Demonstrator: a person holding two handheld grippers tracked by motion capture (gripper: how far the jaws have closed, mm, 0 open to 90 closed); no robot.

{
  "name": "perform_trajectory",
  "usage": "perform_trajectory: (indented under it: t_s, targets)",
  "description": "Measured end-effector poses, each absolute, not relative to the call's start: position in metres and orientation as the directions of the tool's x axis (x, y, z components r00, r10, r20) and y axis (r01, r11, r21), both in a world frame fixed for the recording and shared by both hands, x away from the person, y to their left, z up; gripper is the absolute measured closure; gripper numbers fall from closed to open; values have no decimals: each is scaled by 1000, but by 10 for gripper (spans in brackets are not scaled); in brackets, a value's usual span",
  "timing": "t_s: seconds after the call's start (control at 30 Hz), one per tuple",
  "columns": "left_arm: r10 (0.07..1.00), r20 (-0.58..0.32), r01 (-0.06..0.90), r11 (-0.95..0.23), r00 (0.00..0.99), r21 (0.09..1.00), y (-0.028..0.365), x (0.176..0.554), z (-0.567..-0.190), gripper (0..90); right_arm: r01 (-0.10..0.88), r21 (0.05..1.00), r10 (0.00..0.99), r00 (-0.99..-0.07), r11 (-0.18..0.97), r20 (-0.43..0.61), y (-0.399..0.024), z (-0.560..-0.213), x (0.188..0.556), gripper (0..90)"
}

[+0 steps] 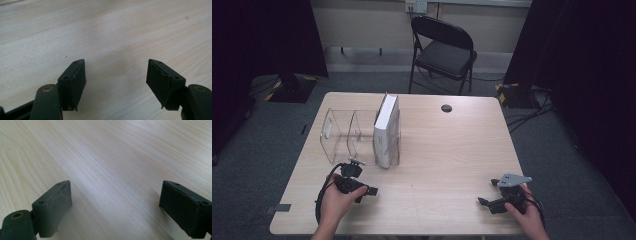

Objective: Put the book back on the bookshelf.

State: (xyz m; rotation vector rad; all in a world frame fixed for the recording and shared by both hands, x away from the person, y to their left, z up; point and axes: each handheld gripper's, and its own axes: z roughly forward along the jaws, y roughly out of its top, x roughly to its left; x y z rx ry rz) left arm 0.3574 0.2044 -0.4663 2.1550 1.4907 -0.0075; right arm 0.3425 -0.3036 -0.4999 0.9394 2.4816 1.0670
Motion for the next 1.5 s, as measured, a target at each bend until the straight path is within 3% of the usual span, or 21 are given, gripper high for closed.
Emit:
perform_trajectory:
  t_s: [0.13,0.4,1.07,1.5]
  targets:
    - [870,-242,845,-291,429,449,203,354,-469,294,454,726,662,-750,516,-1,-304,-500,343,101]
    - [841,-15,699,-440,541,563,193,340,-483,167,455,725,663,-749,517,-2,-304,-500,342,101]
    - [821,0,583,-406,572,704,201,332,-500,47,456,727,665,-747,514,-2,-303,-500,342,102]
    - [822,-5,581,-397,569,710,199,332,-502,9,456,727,666,-746,514,-2,-304,-500,342,101]
